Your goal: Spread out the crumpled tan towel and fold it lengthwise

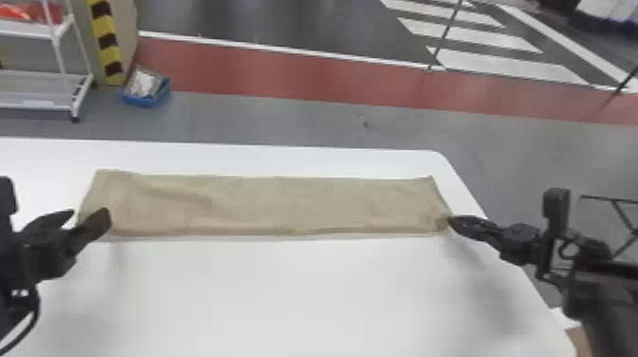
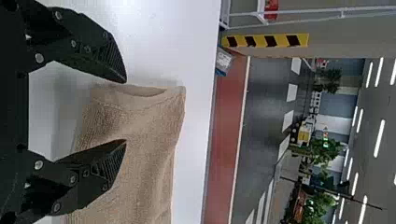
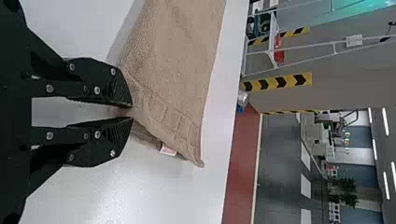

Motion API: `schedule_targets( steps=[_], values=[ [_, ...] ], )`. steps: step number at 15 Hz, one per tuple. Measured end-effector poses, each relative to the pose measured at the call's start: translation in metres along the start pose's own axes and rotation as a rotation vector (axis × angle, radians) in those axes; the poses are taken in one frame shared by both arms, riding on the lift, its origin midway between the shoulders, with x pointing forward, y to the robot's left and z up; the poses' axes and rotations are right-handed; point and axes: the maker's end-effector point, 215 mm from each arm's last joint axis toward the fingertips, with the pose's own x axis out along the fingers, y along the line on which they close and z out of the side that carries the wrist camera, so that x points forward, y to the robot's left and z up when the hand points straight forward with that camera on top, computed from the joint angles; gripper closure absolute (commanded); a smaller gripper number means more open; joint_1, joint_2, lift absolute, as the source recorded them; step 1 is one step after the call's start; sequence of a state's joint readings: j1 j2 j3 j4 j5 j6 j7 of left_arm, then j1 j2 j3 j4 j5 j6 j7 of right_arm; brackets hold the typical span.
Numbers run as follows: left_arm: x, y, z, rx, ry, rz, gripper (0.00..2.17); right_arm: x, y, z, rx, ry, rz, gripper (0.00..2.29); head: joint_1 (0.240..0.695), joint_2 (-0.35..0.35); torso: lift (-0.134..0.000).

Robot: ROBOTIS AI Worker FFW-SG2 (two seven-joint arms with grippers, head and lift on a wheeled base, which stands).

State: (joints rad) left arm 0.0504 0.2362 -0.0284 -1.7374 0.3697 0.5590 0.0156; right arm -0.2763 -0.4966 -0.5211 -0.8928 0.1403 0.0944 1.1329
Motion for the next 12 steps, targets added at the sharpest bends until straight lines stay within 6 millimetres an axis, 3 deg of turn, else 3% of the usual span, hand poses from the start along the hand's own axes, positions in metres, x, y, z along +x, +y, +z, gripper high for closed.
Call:
schedule_targets(
  steps=[3, 8, 12],
  values=[
    [-0.004, 0.005, -0.011, 0.008, 0.032, 0.01, 1.66, -0.002, -0.002, 0.004, -0.01, 0.003, 0.006, 1.6, 0.695, -0.276, -0.124],
    [-0.031, 0.007, -0.009, 0.017, 0.047, 0.007, 1.66, -0.008, -0.003, 0.009, -0.006, -0.008, 0.019, 1.6, 0.695, -0.28, -0.124],
    [-0.058, 0.023, -0.007, 0.001, 0.056, 0.023, 1.66, -0.019, 0.007, 0.012, 0.024, -0.023, 0.049, 1.6, 0.695, -0.266, -0.124]
  ],
)
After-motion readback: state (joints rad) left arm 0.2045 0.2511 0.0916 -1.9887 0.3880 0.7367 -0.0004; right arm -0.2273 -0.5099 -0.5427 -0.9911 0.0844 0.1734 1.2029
